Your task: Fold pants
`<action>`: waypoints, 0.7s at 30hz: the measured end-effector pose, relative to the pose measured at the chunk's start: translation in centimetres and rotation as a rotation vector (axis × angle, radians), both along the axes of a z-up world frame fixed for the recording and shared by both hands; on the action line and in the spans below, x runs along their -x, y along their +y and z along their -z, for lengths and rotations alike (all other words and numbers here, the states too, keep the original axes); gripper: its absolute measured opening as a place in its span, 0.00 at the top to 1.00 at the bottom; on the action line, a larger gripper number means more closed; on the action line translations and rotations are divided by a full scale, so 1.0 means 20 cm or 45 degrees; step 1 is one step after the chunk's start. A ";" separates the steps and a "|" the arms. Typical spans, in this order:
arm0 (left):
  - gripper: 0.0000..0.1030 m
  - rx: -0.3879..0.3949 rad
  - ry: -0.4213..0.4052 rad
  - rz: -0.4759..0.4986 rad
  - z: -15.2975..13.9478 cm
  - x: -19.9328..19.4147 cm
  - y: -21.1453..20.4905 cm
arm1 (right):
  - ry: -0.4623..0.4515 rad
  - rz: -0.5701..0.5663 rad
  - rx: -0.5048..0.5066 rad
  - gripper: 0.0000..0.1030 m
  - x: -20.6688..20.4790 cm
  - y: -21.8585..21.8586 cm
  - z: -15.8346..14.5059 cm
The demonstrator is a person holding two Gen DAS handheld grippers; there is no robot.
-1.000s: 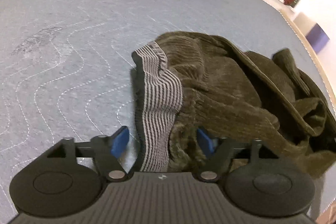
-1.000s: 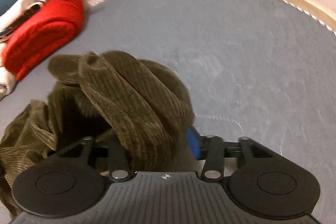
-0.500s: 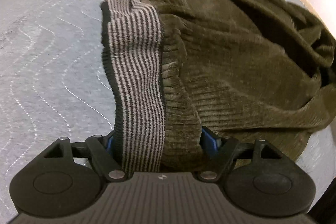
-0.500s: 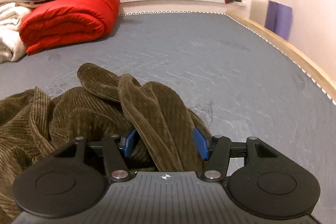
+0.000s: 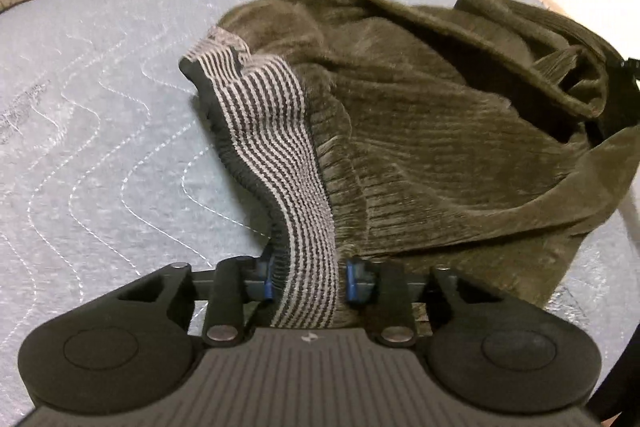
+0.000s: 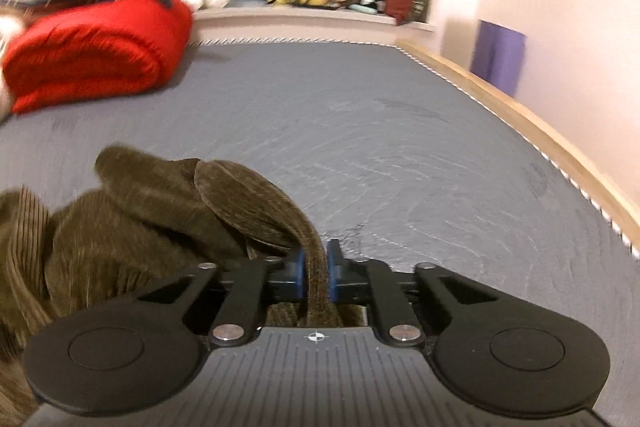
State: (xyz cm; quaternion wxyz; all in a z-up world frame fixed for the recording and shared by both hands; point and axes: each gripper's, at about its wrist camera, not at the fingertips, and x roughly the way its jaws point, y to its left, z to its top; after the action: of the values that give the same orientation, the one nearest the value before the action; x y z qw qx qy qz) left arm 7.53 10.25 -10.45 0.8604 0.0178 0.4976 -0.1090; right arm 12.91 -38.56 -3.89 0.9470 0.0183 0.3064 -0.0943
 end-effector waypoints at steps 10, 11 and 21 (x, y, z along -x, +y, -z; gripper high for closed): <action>0.75 0.178 -0.143 -0.066 -0.30 0.16 0.21 | 0.118 0.479 -0.486 0.93 0.34 -0.40 0.00; 0.75 0.165 -0.129 -0.048 -0.30 0.17 0.21 | 0.172 0.516 -0.561 0.93 0.39 -0.43 0.04; 0.25 -0.193 -0.083 -0.057 -0.20 0.14 0.07 | 0.289 0.521 -0.642 0.42 0.52 -0.59 0.13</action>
State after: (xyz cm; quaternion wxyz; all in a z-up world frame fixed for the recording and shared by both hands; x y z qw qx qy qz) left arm 4.67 11.62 -6.50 0.8746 0.0755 0.4763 -0.0511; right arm 2.58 -50.26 -6.55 0.8340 0.3024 0.4134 -0.2051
